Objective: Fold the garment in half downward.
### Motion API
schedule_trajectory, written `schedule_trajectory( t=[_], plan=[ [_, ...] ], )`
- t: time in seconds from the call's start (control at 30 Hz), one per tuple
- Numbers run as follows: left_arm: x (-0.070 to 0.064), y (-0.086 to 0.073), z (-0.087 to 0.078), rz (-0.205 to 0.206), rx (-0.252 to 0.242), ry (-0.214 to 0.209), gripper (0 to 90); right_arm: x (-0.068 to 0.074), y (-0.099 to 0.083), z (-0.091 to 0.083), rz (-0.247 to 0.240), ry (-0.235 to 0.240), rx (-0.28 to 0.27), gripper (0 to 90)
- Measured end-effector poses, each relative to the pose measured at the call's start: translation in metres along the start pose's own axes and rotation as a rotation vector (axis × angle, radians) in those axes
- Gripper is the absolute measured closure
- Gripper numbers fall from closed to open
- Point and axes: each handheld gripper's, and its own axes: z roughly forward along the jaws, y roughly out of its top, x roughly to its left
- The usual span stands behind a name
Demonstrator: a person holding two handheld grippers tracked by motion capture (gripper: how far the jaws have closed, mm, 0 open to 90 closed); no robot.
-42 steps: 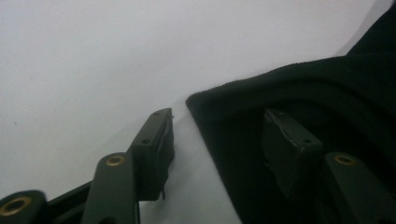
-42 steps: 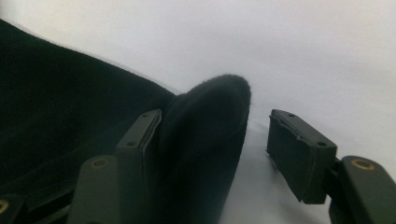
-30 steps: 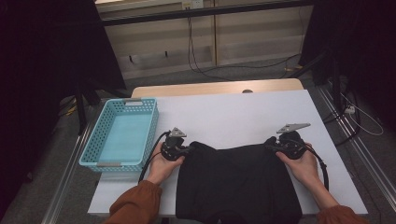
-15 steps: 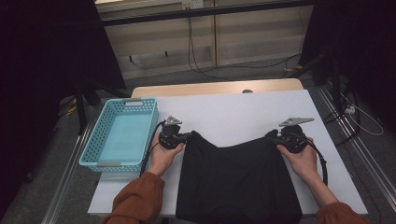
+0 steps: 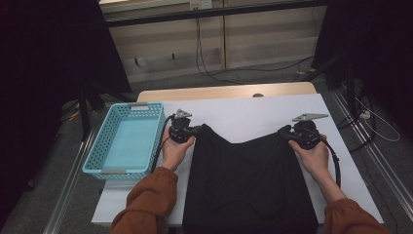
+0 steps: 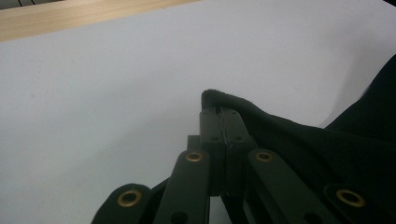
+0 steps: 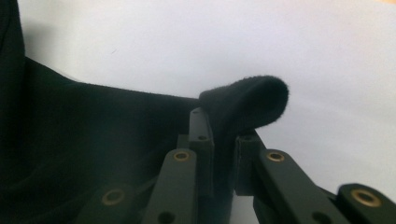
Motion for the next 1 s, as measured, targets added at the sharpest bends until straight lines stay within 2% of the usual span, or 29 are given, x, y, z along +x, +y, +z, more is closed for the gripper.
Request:
schedule_trajectory(
  t=[0.07,0.2,0.4,0.47,0.53,0.6,0.63,0.7,0.77,0.87,0.9,1.0],
  plan=[
    [0.003,0.002,0.002,-0.017,-0.007,-0.002,89.7,-0.003,0.002,0.002,0.003,-0.006,-0.004,83.1],
    [0.009,0.004,0.007,-0.025,-0.017,0.012,89.7,-0.009,0.007,0.007,0.011,-0.012,-0.018,82.9],
    [0.018,0.006,0.019,-0.041,-0.011,0.026,89.6,-0.015,0.016,0.019,0.027,-0.021,-0.029,82.5],
    [0.022,0.007,0.023,-0.035,-0.001,0.033,89.6,-0.017,0.018,0.023,0.018,-0.03,-0.029,82.5],
    [0.026,0.005,0.026,-0.063,-0.005,0.019,89.5,-0.019,0.019,0.028,0.018,-0.031,-0.025,81.9],
    [0.026,0.004,0.027,-0.071,0.002,0.005,89.3,-0.02,0.017,0.033,0.02,-0.026,-0.013,80.1],
    [0.024,0.004,0.027,-0.062,0.0,0.01,89.2,-0.02,0.015,0.035,0.023,-0.028,-0.008,79.4],
    [0.023,0.004,0.027,-0.06,0.003,0.009,88.3,-0.023,0.012,0.038,0.029,-0.028,0.006,74.1],
    [0.025,0.005,0.026,-0.07,-0.005,0.014,82.7,-0.025,0.011,0.039,0.033,-0.026,0.006,67.1],
    [0.029,0.005,0.023,-0.066,-0.002,0.01,74.5,-0.028,0.014,0.033,0.047,-0.034,-0.028,57.4],
    [0.03,0.006,0.023,-0.075,-0.013,0.025,72.1,-0.028,0.015,0.031,0.043,-0.036,-0.034,55.7],
    [0.032,0.009,0.023,-0.106,-0.028,0.014,65.5,-0.03,0.023,0.026,0.037,-0.046,-0.049,49.7]
  ],
)
